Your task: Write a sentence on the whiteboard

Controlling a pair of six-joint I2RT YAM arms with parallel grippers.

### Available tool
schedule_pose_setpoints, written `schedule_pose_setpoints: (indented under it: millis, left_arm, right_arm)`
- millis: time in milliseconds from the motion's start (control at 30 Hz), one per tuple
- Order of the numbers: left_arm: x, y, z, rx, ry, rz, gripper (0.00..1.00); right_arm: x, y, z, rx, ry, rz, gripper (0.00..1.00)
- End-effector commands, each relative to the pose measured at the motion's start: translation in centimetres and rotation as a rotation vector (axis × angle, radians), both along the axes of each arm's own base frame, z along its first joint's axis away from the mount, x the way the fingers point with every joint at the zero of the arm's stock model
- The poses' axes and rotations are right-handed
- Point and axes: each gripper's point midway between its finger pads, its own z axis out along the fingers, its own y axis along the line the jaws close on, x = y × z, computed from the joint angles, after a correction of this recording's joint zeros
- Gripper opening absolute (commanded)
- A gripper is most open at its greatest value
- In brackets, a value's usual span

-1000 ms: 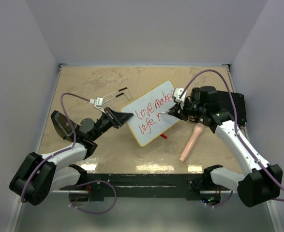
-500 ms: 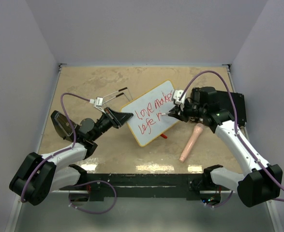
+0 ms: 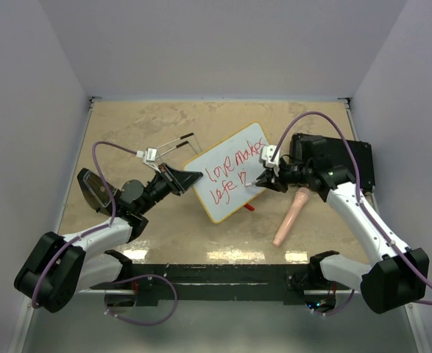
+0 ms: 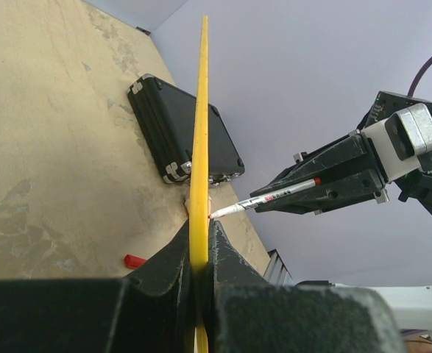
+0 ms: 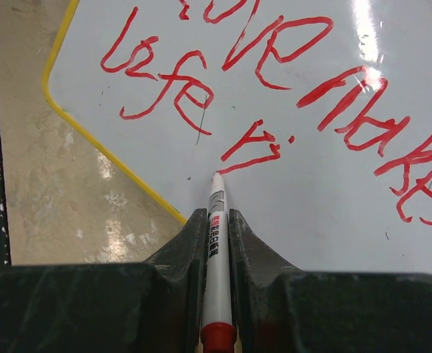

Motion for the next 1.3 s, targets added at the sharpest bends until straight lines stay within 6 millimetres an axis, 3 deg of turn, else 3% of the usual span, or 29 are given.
schedule_pose_setpoints:
  millis: [0,200,367,767,1267]
  left_arm:
    - [-0.9,0.4,5.9,-0.122,-0.187,-0.011,0.00]
    - [-0.9,0.3,5.7,-0.121,-0.179,-0.013,0.00]
    - [-0.9,0.3,5.6,-0.118,-0.177,-0.012,0.00]
    - [-1.0,0.3,5.8,-0.121,-0.182,-0.019,0.00]
    - [-1.0,0.0,5.8,-0.119,-0.192,-0.038,0.00]
  right_arm:
    - [1.9,-0.3,2.2,0.016,-0.079,-0.077,0.00]
    - [3.5,-1.1,4.0,0.063,-0.116,-0.208,0.00]
    - [2.5,-1.0,5.0,0.106,-0.105,-0.162,0.00]
    - [3.9,-1.9,3.5,0.063,-0.091,-0.218,0.00]
    - [2.9,-0.7,2.7,0.077,-0.049,-0.138,0.00]
